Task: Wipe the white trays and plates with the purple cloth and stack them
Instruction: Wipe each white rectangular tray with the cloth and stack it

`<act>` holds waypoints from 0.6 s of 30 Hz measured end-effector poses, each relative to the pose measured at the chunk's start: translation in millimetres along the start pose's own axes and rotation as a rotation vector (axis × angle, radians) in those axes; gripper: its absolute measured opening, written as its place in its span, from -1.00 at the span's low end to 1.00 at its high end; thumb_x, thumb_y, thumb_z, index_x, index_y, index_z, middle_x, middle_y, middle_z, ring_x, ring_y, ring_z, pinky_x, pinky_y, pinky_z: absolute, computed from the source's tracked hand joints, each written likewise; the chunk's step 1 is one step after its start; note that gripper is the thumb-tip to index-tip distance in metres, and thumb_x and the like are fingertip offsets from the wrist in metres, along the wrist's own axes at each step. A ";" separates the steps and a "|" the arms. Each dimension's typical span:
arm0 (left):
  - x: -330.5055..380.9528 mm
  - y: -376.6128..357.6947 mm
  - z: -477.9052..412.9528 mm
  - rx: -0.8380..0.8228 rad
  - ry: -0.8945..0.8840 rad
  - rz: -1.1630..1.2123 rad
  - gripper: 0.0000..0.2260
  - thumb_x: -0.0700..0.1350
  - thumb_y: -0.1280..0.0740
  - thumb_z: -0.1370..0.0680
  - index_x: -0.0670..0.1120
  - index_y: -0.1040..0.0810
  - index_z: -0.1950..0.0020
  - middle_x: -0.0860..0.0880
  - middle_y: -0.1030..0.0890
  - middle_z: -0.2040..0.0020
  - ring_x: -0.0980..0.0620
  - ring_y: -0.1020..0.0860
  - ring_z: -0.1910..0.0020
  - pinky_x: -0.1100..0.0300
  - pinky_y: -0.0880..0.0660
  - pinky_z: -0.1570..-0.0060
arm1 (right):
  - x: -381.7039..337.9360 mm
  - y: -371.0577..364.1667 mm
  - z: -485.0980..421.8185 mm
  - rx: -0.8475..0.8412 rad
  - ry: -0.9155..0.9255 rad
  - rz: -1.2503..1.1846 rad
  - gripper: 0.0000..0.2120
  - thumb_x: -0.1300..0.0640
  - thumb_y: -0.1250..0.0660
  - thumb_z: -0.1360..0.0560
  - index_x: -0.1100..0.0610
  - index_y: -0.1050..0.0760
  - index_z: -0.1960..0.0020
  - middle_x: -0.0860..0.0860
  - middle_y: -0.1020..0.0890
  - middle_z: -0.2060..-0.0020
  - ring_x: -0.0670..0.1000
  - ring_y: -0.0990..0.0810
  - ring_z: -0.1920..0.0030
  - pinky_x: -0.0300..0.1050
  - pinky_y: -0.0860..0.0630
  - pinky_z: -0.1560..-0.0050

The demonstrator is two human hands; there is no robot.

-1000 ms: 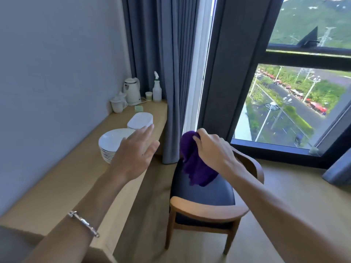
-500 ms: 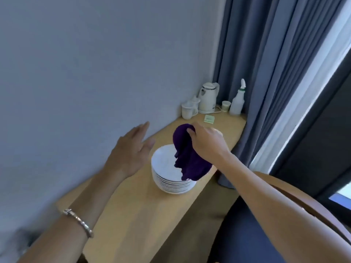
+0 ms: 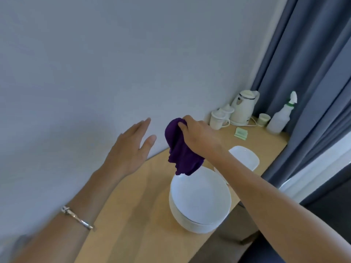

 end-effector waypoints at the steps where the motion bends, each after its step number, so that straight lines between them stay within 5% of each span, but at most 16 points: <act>1: -3.9 3.4 -3.0 0.015 0.010 0.012 -0.49 0.16 0.00 -0.62 0.11 -0.01 -0.56 0.11 -0.11 -0.56 0.11 -0.09 -0.52 -0.03 -0.10 -0.49 | -4.1 -1.1 -6.0 -0.013 0.007 0.009 -0.67 -0.03 0.03 -0.66 0.15 -0.38 -0.18 0.08 -0.55 0.14 0.13 -0.55 0.14 -0.03 -0.43 0.17; 7: -16.1 6.6 -25.5 0.067 0.046 0.067 -0.50 0.13 -0.03 -0.63 0.10 -0.02 -0.56 0.13 -0.12 -0.55 0.13 -0.10 -0.51 0.11 -0.13 -0.45 | -16.5 -3.2 -33.3 -0.068 0.046 -0.025 -0.67 -0.04 0.03 -0.66 0.13 -0.38 -0.19 -0.03 -0.43 0.29 0.10 -0.53 0.17 -0.01 -0.47 0.13; 18: 3.7 -43.6 -90.2 0.098 0.088 0.074 -0.50 0.12 -0.02 -0.64 0.08 -0.03 -0.56 0.11 -0.14 -0.55 0.12 -0.12 -0.51 0.12 -0.14 -0.44 | 37.8 -6.1 -89.4 -0.154 0.102 -0.053 -0.67 -0.06 0.03 -0.65 0.10 -0.40 -0.18 0.04 -0.55 0.17 0.08 -0.56 0.16 0.03 -0.53 0.08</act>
Point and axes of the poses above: each hand's wrist, its own z-axis away from the middle knuckle, its own y-axis out of the back of the hand, x = y × z, the point moved 6 cm from there along -z, towards the middle knuckle
